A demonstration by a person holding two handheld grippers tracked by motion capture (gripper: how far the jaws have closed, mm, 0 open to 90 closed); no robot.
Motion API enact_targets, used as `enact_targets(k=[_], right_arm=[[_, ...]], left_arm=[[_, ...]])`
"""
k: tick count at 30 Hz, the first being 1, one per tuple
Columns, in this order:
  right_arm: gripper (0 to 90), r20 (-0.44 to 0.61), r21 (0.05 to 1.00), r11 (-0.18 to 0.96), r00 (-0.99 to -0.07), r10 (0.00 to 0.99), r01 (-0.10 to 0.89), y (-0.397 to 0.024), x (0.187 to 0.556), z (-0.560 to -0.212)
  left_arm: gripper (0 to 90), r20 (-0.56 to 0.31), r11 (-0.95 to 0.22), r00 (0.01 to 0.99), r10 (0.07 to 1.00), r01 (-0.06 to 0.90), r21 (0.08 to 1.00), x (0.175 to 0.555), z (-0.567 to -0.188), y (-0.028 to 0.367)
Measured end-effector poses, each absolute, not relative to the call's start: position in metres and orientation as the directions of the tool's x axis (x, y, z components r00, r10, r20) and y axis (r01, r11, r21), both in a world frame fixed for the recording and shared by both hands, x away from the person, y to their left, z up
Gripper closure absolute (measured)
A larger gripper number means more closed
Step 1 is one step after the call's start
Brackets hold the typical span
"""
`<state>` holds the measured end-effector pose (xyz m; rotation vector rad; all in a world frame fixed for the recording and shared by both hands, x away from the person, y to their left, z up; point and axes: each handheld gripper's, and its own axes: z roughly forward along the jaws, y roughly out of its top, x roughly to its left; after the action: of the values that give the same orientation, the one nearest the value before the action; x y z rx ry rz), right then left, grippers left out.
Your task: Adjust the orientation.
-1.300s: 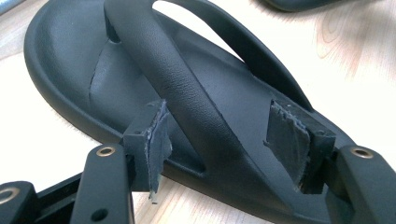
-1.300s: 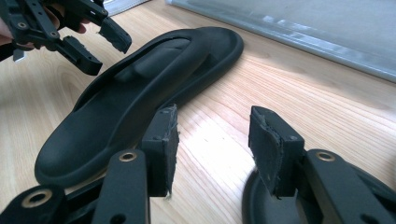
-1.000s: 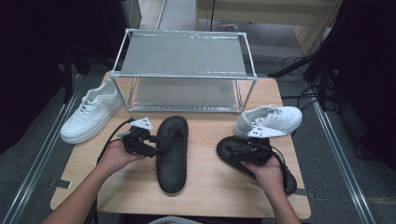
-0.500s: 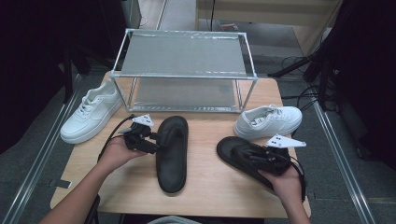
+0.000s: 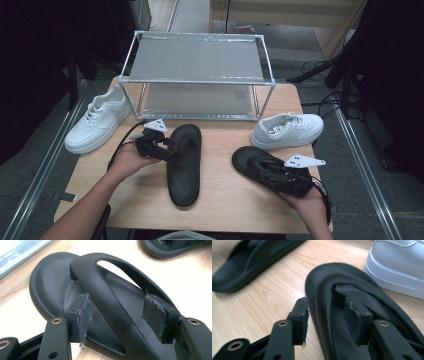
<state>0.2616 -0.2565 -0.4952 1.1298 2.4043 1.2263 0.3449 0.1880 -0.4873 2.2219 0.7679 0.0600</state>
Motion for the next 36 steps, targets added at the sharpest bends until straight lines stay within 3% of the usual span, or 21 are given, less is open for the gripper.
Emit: enact_targets(k=[6,10,11,14,24,36], right_arm=[[58.4,0.179,0.737,0.366,-0.686,0.705,0.568,-0.258,0.270,-0.505],[69.9,0.200,0.704,0.390,-0.693,0.693,0.594,-0.252,0.273,-0.512],[76.5,0.214,0.688,0.398,-0.694,0.688,0.607,-0.249,0.275,-0.514],[79.4,0.211,0.687,0.405,-0.699,0.683,0.603,-0.246,0.276,-0.512],[81.1,0.241,0.686,0.352,-0.655,0.716,0.637,-0.236,0.273,-0.491],[80.7,0.216,0.722,0.344,-0.668,0.712,0.601,-0.205,0.274,-0.476]], left_arm=[[38.9,-0.180,-0.520,0.820,0.544,0.497,0.694,0.344,-0.485,0.190],[38.9,-0.182,-0.513,0.819,0.545,0.497,0.700,0.344,-0.484,0.191],[38.9,-0.186,-0.509,0.818,0.544,0.498,0.702,0.344,-0.485,0.191],[38.9,-0.183,-0.513,0.819,0.544,0.497,0.700,0.345,-0.485,0.192],[38.9,-0.180,-0.512,0.819,0.545,0.495,0.702,0.345,-0.485,0.191],[38.9,-0.173,-0.511,0.823,0.541,0.485,0.710,0.343,-0.484,0.192]])
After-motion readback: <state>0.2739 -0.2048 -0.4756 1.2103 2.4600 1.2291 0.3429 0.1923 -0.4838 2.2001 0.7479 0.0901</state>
